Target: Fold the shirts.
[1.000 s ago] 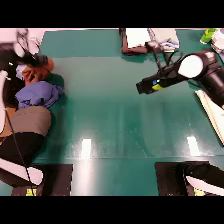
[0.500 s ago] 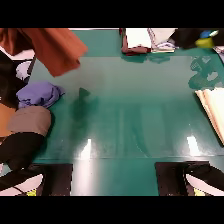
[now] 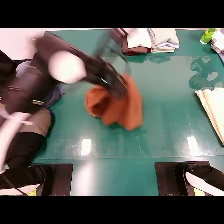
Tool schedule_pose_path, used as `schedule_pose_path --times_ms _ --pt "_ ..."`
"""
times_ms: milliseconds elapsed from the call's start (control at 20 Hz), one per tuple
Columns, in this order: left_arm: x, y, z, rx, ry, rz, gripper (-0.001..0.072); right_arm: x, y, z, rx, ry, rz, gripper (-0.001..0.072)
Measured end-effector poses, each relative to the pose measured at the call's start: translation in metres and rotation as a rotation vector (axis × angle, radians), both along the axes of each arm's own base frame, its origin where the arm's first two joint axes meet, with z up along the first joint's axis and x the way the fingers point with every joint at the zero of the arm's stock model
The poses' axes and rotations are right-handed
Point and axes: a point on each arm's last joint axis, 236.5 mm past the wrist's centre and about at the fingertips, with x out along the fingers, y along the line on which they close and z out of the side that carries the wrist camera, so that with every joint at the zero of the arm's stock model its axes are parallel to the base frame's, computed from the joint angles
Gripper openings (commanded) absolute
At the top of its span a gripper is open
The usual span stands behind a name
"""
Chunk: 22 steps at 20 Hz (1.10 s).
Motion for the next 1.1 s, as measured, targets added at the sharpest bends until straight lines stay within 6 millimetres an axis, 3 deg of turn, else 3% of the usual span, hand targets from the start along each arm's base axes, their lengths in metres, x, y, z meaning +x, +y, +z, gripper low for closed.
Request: schedule_pose_path --times_ms 100,200,350,500,600,700,850,1100 --pt "-0.004 -0.016 -0.038 0.062 0.054 -0.022 0.061 -0.002 -0.001 -0.006 -0.006 0.029 0.001 0.002" --pt "0.007 -0.006 -0.06 0.099 0.103 0.02 0.0611 -0.004 -0.002 -0.012 -0.012 0.053 -0.001 0.002" --pt "0.051 0.046 -0.077 0.135 0.168 0.182 0.0611 -0.005 -0.002 -0.016 -0.016 0.071 0.0 0.002" --pt "0.097 0.116 -0.094 0.145 0.238 0.39 0.061 -0.006 -0.002 -0.018 -0.018 0.081 0.001 0.0019" --pt "0.114 0.151 -0.113 0.148 0.289 0.487 0.061 -0.005 -0.002 -0.02 -0.02 0.089 0.001 0.002" --pt "0.125 0.171 -0.138 0.156 0.342 0.546 0.061 -0.003 -0.001 -0.024 -0.022 0.1 0.001 0.0019" --pt "0.132 0.181 -0.181 0.176 0.427 0.585 0.0609 0.002 0.004 -0.038 -0.034 0.146 0.014 0.002" --pt "0.132 0.169 -0.23 0.162 0.536 0.594 0.0597 0.01 0.029 -0.067 -0.063 0.232 0.071 0.0019"
